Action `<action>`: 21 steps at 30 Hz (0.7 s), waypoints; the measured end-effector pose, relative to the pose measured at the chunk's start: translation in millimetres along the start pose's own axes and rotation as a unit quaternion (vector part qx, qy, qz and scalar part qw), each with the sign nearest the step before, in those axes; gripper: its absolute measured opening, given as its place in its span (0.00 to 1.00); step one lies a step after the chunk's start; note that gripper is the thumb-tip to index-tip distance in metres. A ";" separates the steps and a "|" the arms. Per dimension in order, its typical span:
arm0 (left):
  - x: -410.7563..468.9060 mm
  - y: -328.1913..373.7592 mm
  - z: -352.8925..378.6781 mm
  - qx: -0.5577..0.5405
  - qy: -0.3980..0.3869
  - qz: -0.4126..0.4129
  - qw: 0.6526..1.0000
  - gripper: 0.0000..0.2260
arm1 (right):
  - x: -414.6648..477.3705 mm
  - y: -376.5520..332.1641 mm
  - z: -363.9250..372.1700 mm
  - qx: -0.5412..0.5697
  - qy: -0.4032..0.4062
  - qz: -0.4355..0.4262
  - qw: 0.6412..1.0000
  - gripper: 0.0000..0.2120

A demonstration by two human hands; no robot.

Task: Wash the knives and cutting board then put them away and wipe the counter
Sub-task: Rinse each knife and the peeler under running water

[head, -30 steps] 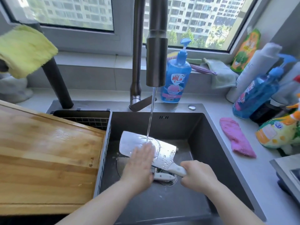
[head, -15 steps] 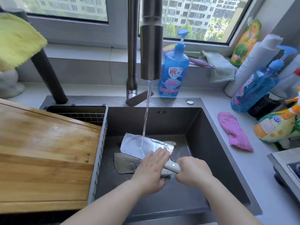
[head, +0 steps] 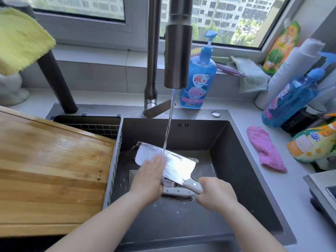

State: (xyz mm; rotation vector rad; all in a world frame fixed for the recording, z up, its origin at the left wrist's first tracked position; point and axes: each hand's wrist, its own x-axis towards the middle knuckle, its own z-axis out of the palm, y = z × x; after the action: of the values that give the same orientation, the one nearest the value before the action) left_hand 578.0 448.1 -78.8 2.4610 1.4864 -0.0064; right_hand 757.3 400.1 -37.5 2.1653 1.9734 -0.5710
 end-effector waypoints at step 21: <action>-31.3 36.5 5.8 -0.335 0.175 -0.049 0.925 0.06 | -3.6 -6.8 3.4 0.114 -0.017 0.069 0.991 0.11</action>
State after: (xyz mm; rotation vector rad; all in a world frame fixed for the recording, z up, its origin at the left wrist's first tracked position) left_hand 595.7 403.6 -71.8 1.8822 1.4195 0.8204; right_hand 749.8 396.3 -38.4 2.3827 1.7996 -0.8428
